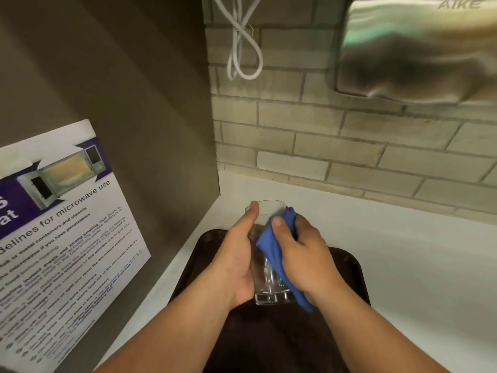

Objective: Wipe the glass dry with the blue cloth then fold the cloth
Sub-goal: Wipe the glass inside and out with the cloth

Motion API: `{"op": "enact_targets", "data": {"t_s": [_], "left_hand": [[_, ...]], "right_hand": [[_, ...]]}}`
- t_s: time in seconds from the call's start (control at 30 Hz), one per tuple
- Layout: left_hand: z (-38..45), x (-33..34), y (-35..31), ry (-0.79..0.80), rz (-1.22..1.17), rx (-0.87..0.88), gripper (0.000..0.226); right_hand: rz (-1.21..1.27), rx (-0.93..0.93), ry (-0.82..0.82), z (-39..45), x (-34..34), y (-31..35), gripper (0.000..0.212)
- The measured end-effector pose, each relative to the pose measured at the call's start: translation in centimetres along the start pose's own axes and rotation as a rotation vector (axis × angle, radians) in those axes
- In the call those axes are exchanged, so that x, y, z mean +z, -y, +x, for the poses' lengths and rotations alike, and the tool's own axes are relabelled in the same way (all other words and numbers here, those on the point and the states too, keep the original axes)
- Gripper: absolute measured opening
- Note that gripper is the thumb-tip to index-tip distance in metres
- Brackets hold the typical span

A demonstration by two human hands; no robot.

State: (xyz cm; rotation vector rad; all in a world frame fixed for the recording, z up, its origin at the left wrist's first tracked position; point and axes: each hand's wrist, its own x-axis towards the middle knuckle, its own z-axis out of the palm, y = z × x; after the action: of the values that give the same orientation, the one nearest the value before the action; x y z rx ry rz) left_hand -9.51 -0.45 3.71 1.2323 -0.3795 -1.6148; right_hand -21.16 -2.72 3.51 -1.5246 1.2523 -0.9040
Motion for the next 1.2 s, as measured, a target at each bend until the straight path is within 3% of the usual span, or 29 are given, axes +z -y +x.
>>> {"op": "enact_targets", "data": {"t_s": [0.17, 0.33, 0.4, 0.47, 0.57, 0.67, 0.8, 0.9, 1.0, 1.1, 1.2], "left_hand": [[-0.1, -1.0, 0.2, 0.024, -0.042, 0.049, 0.069], [-0.2, -0.7, 0.1, 0.018, -0.064, 0.034, 0.072], [-0.2, -0.7, 0.3, 0.034, -0.049, 0.019, 0.073], [-0.5, -0.2, 0.8, 0.038, -0.008, 0.008, 0.074], [-0.8, 0.6, 1.6, 0.022, 0.010, 0.010, 0.073], [-1.0, 1.1, 1.3, 0.015, -0.024, 0.024, 0.074], [-0.3, 0.6, -0.1, -0.046, -0.129, -0.044, 0.084], [-0.2, 0.2, -0.6, -0.098, -0.068, -0.052, 0.082], [-0.8, 0.8, 0.1, -0.085, 0.011, -0.005, 0.073], [-1.1, 1.3, 0.5, -0.044, 0.016, 0.019, 0.071], [-0.7, 1.3, -0.4, -0.036, -0.028, 0.028, 0.073]], "right_hand": [[0.031, -0.062, 0.022, 0.0, -0.1, -0.1, 0.034], [0.166, 0.001, 0.271, -0.1, -0.9, -1.9, 0.064], [0.123, -0.056, 0.323, -0.7, -1.5, -2.4, 0.065], [0.038, -0.101, 0.278, -1.4, -1.5, -2.4, 0.055], [0.097, -0.079, 0.065, -1.0, -1.1, -1.1, 0.029], [0.167, 0.049, -0.037, 0.5, -1.7, -0.1, 0.038], [0.237, 0.061, 0.213, -0.8, -2.2, -1.3, 0.036], [0.045, -0.041, 0.365, -3.0, -1.6, -1.6, 0.034], [-0.137, -0.160, 0.175, -2.1, -0.7, -0.8, 0.035], [0.001, -0.060, -0.042, 0.3, -0.8, 0.7, 0.037], [0.067, 0.033, -0.045, 0.9, -1.6, 1.0, 0.036]]}}
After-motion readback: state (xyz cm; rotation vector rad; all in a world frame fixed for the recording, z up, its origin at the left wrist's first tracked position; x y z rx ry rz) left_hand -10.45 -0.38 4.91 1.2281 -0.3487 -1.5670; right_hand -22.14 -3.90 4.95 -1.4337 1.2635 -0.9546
